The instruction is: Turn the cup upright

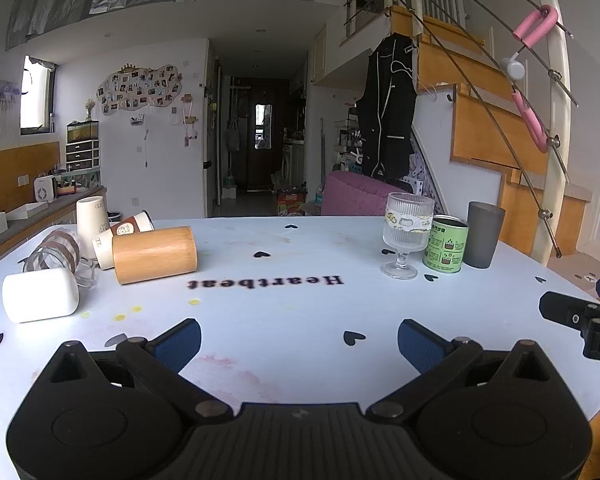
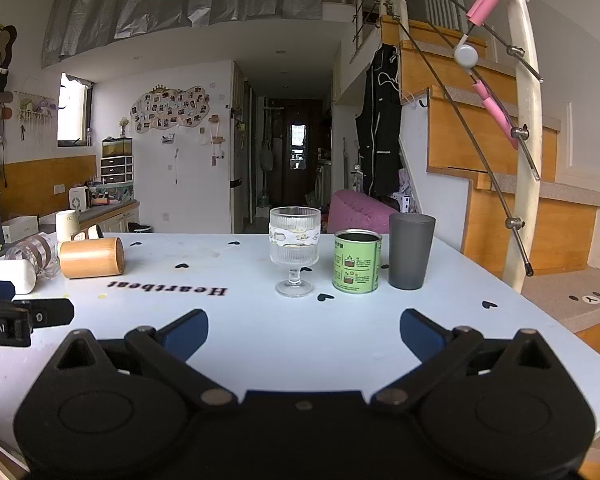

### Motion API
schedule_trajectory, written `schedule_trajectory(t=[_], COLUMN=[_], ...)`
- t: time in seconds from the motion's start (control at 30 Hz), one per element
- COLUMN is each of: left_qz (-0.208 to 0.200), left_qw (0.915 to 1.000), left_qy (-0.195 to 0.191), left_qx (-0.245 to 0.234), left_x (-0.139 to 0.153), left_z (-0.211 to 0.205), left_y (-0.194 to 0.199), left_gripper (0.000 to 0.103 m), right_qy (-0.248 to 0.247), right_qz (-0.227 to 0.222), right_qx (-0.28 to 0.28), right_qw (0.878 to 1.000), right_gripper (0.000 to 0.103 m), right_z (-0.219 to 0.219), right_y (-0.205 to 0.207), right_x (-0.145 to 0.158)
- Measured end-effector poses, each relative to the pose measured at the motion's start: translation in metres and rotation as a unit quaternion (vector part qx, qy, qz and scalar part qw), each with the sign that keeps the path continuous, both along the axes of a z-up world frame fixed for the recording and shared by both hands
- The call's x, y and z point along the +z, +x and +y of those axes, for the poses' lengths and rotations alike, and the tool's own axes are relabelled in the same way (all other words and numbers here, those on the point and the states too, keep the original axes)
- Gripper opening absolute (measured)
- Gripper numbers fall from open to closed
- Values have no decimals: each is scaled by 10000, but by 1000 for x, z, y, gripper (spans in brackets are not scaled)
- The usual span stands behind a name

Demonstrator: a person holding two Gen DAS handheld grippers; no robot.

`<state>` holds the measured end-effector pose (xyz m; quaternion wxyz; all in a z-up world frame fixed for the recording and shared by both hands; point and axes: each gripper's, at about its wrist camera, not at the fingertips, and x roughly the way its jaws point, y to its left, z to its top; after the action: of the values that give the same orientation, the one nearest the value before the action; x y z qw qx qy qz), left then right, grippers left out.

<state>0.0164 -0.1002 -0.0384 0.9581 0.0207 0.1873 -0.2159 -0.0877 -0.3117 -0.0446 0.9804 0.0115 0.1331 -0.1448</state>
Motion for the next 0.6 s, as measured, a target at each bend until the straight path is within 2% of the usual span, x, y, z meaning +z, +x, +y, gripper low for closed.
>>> schedule_trajectory(t=[0.6], left_qz=[0], left_qw=[10000], left_qy=[7], left_qx=[2], left_x=[0], left_z=[-1], left_y=[0], left_gripper=[103], right_qy=[-3], right_qz=[6], right_qx=[-7], right_qw=[10000], right_gripper=[103], right_z=[1], right_y=[1], right_x=[0])
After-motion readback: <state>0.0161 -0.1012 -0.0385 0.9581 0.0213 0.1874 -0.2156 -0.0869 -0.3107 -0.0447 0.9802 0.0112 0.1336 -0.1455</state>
